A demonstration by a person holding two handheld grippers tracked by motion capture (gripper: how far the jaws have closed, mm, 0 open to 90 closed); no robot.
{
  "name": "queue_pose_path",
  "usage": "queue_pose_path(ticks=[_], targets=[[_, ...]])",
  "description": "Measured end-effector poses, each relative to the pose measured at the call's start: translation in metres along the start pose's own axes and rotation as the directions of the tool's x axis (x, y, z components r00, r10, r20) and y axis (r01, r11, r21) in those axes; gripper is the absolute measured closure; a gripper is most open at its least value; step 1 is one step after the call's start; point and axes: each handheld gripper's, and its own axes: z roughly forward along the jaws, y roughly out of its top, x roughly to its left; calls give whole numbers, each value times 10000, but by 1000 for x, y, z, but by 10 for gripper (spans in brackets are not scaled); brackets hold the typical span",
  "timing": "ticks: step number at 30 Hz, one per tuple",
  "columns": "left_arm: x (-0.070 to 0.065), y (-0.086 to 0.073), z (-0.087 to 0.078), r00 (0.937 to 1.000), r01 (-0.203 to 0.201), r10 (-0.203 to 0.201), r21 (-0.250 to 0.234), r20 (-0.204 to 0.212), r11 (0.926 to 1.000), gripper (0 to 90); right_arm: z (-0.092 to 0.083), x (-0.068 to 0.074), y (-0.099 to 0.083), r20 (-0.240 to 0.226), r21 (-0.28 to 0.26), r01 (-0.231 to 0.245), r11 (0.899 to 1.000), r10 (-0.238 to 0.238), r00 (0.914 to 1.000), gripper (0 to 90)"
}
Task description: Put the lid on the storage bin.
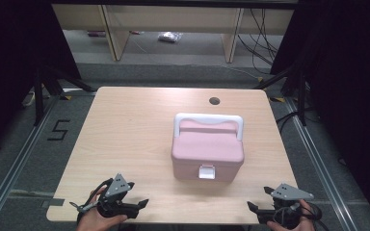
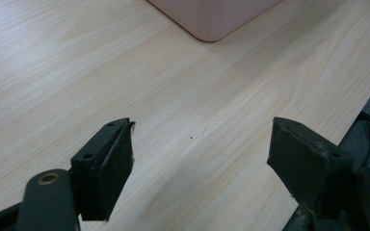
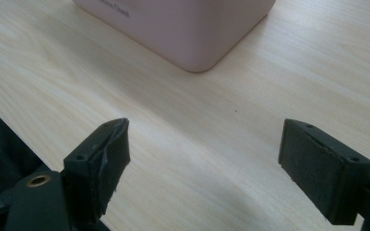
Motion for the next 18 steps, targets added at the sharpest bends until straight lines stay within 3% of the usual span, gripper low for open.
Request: queue_pose_path(ticks=[2,3,4,5,7,10,12,13,16,18], targets=[[0,-1,0,10000,-23,23,-4,-56,10000,231,0,-2,-1,224,-8,539,9985,-539,9983,198],[0,-2,0,10000,-20,20,1,-70,10000,231,1,-1,-2,110,94,525,9986,-526,9986,201],[-1,-3,0,9999,65,-66,-115,-102,9999,231,0,2,-3,186,279,184,9994,-189,9996,202],[0,-3,1,10000,53,-54,-129,-68,9999,230,2,-1,-4,214,102,700,9975,-702,9973,202],[0,-5,1,10000,51,-52,-118,-68,9999,229,3,-1,-5,237,214,789,9967,-794,9966,203],[0,-6,1,9999,-91,91,-9,-120,10000,230,4,-2,-6,289,228,737,9970,-744,9968,205],[-1,-6,1,9999,-30,29,-102,-114,9999,230,4,-1,-7,198,433,373,9984,-382,9991,206],[-1,-6,1,9999,-19,18,-121,-130,9999,230,6,-4,-8,235,282,708,9971,-714,9972,205],[-1,-6,1,9998,-124,123,-56,-142,9999,229,4,-3,-7,238,362,492,9981,-501,9985,205],[-1,-7,2,9997,-212,213,45,-101,9998,229,5,-5,-7,263,218,698,9973,-704,9972,205]])
